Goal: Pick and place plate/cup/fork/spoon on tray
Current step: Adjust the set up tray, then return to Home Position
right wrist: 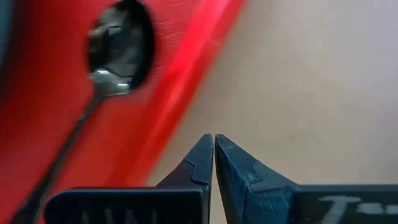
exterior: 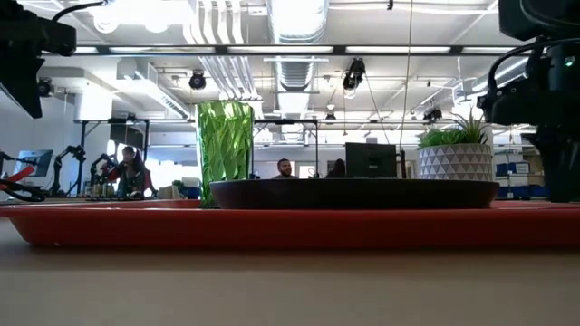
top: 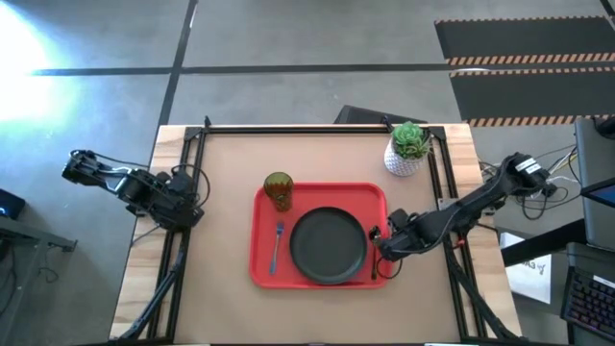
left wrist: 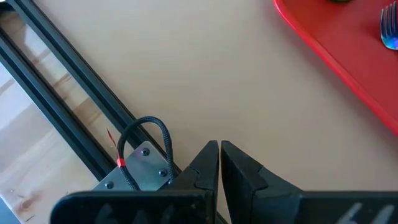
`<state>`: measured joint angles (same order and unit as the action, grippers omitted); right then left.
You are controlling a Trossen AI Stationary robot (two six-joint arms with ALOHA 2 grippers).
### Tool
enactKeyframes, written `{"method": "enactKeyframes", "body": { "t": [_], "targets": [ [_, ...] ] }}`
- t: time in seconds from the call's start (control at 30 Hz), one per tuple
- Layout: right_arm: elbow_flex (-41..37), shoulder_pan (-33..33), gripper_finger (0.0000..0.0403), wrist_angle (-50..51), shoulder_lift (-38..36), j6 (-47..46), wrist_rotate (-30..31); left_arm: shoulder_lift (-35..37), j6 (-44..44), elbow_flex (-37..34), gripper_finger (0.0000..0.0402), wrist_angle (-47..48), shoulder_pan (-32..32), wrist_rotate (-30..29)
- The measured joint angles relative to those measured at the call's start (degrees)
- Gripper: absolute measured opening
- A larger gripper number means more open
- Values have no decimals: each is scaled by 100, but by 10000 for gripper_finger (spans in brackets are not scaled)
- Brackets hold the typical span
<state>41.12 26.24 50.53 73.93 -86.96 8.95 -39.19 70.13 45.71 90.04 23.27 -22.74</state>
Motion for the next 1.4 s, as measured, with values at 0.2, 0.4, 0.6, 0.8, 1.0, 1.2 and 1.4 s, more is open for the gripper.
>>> {"method": "enactKeyframes", "body": {
  "t": [0.2,0.4,0.6,0.8,1.0,1.2,1.4],
  "targets": [
    [9,0,9,-628,336,-2,2,-3,-2,1,0,-2,0,0],
    [83,0,9,-875,651,-44,13,4,-4,0,0,0,0,1],
    [83,-31,9,-1058,724,-42,441,-3,-3,5,0,-2,0,0],
    [83,-224,9,-1069,629,149,780,-3,-2,3,0,-2,0,-7],
    [83,-478,9,-1109,601,443,915,-5,0,2,0,-2,0,-15],
    [83,-520,9,-1144,447,603,909,-4,-11,2,0,-2,2,-26],
    [280,-516,9,-1637,-138,1254,1539,-140,-194,310,0,-20,2,-469]
  ]
}}
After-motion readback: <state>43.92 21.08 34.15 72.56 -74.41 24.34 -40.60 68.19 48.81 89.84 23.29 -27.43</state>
